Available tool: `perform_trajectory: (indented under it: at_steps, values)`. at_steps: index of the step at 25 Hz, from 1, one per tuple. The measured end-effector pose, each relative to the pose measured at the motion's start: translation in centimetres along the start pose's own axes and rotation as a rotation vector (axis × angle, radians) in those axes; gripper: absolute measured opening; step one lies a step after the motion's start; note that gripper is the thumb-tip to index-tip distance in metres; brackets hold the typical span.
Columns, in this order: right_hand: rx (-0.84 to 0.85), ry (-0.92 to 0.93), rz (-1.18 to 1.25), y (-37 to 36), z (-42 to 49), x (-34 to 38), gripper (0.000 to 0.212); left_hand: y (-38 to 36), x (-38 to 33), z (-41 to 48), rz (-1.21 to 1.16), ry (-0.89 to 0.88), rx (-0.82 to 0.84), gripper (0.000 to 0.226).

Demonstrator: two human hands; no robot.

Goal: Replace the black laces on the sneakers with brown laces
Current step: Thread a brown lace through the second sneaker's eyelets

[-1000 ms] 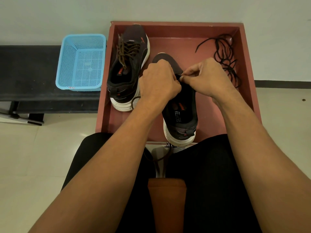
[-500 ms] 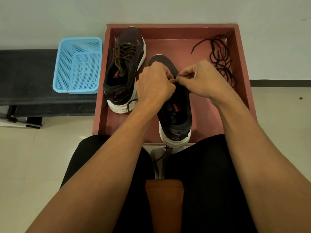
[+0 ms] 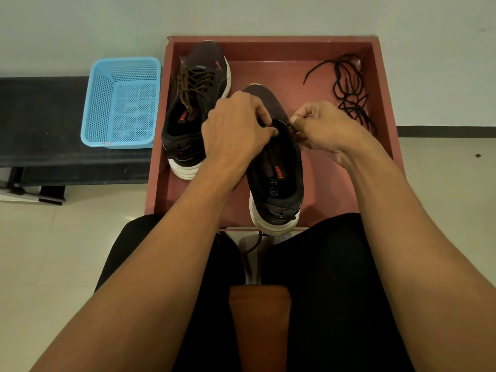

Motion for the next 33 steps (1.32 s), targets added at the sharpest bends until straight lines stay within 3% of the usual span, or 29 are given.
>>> perform_trajectory:
  at_steps: [6, 12, 14, 16, 19, 23, 26, 30, 33]
  values:
    - [-0.083, -0.088, 0.027, 0.7, 0.0, -0.9, 0.022, 0.9, 0.6, -1.8, -0.025, 0.022, 0.067, 0.037]
    - [-0.128, -0.08, 0.051, 1.3, -0.1, -1.0, 0.011, 0.5, 1.9, -3.9, 0.219, 0.135, 0.195, 0.054]
    - [-0.181, 0.017, -0.084, 2.0, -0.4, -0.6, 0.011, 0.5, 1.8, -3.8, 0.223, 0.16, 0.201, 0.054]
    - [-0.17, 0.186, -0.271, 2.1, -0.7, 0.3, 0.024, 0.3, 1.9, -3.8, 0.216, 0.182, 0.218, 0.053]
    - [-0.145, 0.269, -0.475, 1.7, -1.1, 1.4, 0.013, 0.0, 1.9, -3.7, 0.186, 0.212, 0.248, 0.051]
    - [-0.158, 0.188, -0.532, 1.4, -0.5, 1.0, 0.007, -0.5, 2.0, -3.5, 0.121, 0.21, 0.251, 0.046]
    - [-0.129, 0.02, -0.646, 1.9, 0.8, -0.7, 0.011, -0.5, 2.2, -3.2, 0.105, 0.208, 0.245, 0.034]
    - [0.017, -0.226, -0.827, 2.8, 1.5, -3.3, 0.04, -0.6, 2.3, -3.1, 0.101, 0.203, 0.24, 0.032]
    - [-0.065, -0.038, -0.733, 2.7, 0.9, -2.3, 0.014, -0.7, 2.2, -3.0, 0.102, 0.194, 0.247, 0.031]
Point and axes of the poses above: each hand's wrist, its own z-axis towards the middle knuckle, its own y-axis out of the back of the hand, x = y × z, the point moved 3 cm from there along z, towards the middle knuckle, and after that the axes turned 9 degrees about -z, right-handed, at the moved point
